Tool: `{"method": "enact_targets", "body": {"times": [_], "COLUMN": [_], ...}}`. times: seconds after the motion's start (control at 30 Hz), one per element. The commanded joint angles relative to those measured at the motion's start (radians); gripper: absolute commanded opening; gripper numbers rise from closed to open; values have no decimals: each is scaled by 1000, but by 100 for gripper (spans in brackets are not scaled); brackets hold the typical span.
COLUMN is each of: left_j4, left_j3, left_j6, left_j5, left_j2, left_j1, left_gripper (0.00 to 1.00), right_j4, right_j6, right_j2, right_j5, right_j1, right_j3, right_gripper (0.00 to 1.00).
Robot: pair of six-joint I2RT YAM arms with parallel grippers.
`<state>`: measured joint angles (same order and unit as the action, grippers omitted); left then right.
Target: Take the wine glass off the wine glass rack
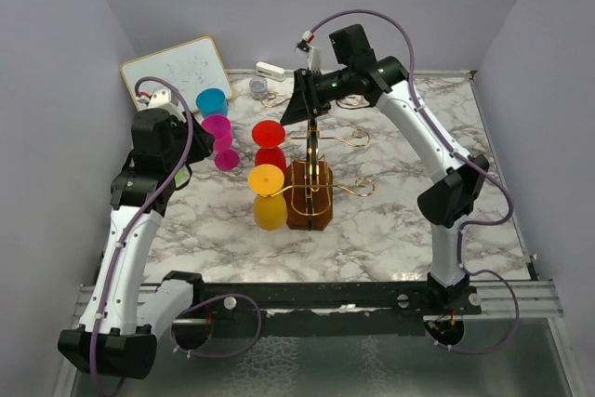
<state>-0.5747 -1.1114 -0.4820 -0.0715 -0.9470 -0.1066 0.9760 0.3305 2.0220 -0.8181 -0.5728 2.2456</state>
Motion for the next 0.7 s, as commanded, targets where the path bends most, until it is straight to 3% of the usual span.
{"method": "enact_targets", "body": {"times": [0.0, 0.67], "left_j4": [26, 24], "left_j3": [9, 36], "left_j6": [-8, -6], "left_j5": [-34, -49], "left_j2": [21, 28], "left_j1": [3, 4], "left_gripper": [31, 31], "right_j4": [-12, -53], "right_j6": [-17, -3], "right_j2": [22, 39], "right_j5": [37, 94], "right_j1": [-15, -52], "right_j3": [3, -36], "right_gripper": [40, 41]}}
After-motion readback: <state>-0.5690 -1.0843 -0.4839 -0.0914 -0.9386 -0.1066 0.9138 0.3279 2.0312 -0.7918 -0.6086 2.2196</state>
